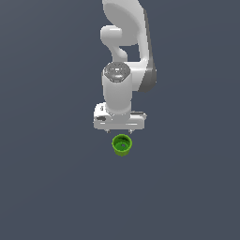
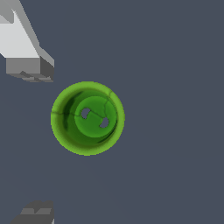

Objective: Pick up the object and move it to a goal position.

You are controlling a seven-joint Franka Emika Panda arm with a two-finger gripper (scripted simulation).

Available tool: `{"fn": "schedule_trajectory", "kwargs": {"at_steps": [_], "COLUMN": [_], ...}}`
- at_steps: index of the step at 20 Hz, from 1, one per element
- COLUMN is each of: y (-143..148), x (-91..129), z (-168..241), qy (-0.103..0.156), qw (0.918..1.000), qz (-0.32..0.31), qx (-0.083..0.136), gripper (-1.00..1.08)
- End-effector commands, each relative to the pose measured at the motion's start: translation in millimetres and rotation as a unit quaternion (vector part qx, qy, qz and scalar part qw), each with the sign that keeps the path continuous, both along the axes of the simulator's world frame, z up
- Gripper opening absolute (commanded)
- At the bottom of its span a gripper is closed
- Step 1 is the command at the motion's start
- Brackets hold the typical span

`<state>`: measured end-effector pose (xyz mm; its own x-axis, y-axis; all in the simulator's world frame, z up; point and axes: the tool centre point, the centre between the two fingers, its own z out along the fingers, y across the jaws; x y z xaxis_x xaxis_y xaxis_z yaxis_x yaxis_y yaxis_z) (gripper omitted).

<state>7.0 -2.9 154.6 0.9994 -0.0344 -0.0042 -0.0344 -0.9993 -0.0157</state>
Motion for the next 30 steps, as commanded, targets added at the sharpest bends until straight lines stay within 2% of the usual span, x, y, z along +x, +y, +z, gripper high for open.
{"fn": "schedule_trajectory", "kwargs": {"at_steps": [1, 7, 16, 30], "y": [0.0, 2.7, 5.0, 31.0], "x": [0.0, 8.6, 9.8, 22.8], "z": [0.0, 9.3, 6.2, -24.7], "qy": [0.000, -0.014, -0.014, -0.018], "qw": [1.0000, 0.9998, 0.9999, 0.9973], "qz": [0.000, 0.010, 0.003, -0.066], "qx": [0.000, -0.002, -0.005, -0.028], "gripper": [0.28, 0.28, 0.28, 0.28]}}
